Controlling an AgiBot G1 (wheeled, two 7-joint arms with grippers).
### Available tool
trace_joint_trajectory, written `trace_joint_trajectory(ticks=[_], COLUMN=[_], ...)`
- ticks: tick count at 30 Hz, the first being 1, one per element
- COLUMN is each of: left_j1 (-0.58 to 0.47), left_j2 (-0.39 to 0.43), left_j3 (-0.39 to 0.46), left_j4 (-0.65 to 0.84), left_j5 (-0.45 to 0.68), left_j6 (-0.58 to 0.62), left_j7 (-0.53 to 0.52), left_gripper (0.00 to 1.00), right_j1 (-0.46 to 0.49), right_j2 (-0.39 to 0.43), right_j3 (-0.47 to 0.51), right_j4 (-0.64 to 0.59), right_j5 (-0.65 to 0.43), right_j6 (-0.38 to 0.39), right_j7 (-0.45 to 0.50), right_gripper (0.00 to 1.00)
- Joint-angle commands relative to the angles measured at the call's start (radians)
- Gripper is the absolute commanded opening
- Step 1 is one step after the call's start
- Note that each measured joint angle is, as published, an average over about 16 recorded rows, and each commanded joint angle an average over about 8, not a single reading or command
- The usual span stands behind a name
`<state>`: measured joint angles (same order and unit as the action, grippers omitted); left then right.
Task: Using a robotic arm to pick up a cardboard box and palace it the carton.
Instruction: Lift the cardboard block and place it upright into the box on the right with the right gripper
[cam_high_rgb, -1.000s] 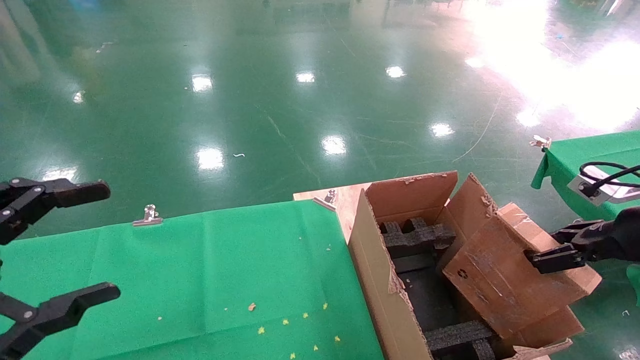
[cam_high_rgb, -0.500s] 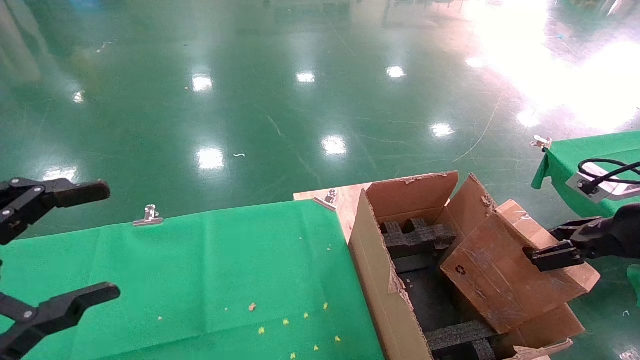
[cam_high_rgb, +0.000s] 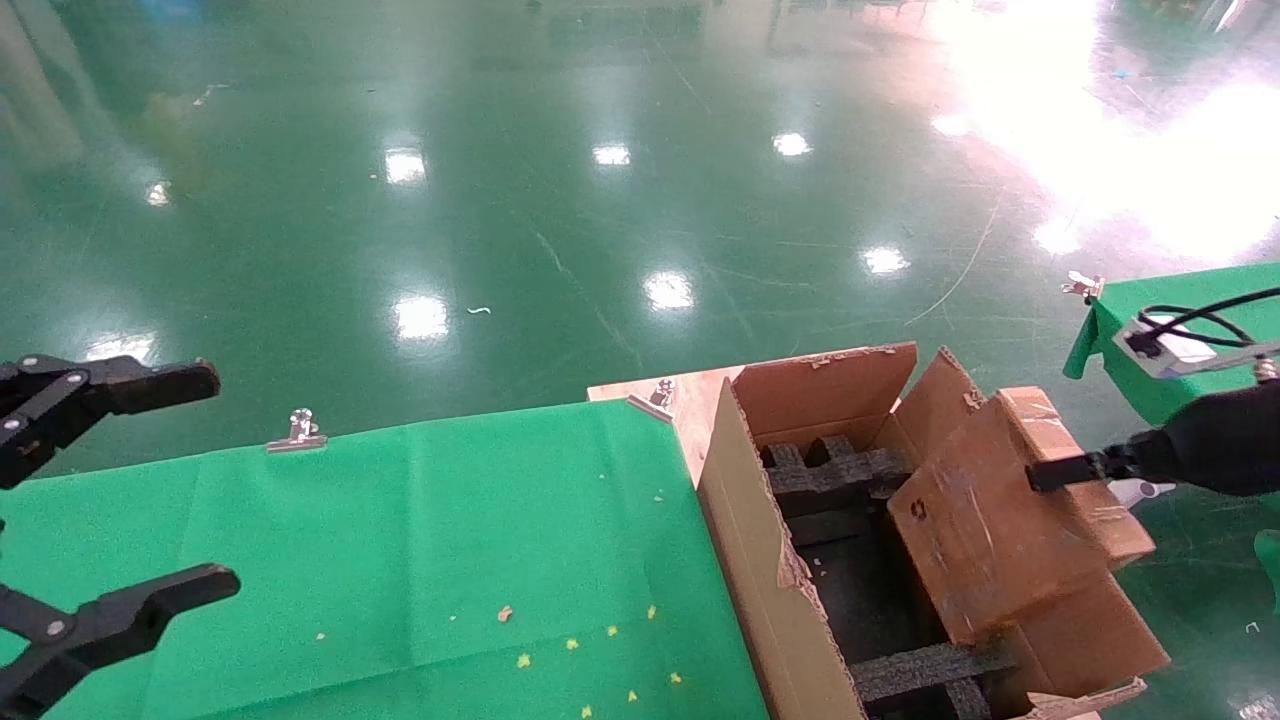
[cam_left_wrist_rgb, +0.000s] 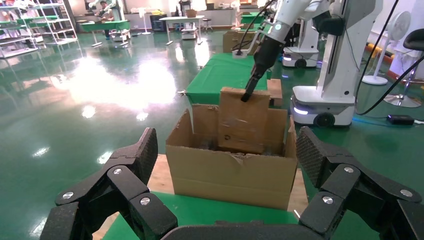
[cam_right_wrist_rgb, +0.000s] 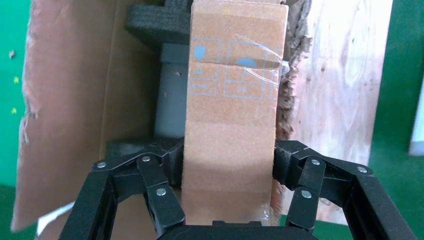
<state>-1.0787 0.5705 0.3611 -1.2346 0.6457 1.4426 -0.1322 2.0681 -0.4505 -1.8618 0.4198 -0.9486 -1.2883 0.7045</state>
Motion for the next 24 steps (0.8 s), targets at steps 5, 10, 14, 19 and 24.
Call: trace_joint_trajectory(ticks=[5, 10, 14, 19, 24], left_j1=[0.000, 0.000, 0.000, 0.000, 0.000], left_j2=[0.000, 0.000, 0.000, 0.000, 0.000], left_j3=[0.000, 0.000, 0.000, 0.000, 0.000], left_j4=[0.000, 0.000, 0.000, 0.000, 0.000], left_j5=[0.000, 0.000, 0.000, 0.000, 0.000], left_j6=[0.000, 0.000, 0.000, 0.000, 0.000], left_j7=[0.000, 0.000, 0.000, 0.000, 0.000], left_gripper=[1.00, 1.00, 1.00, 1.00, 1.00], right_j1=[-0.027, -0.004, 0.021, 0.027, 0.015], right_j2=[-0.009, 0.000, 0.014, 0.032, 0.034], right_j3=[-0.014, -0.044, -0.068, -0.090, -0.108], right_j4=[0.076, 0.180, 0.267, 0.361, 0.419], right_j5=[-0.016, -0.094, -0.163, -0.219, -0.255], right_j6=[0.111, 0.190, 0.243, 0.299, 0.347], right_j7=[0.142, 0.223, 0.291, 0.368, 0.426], right_gripper=[0.00, 0.00, 0.00, 0.00, 0.00])
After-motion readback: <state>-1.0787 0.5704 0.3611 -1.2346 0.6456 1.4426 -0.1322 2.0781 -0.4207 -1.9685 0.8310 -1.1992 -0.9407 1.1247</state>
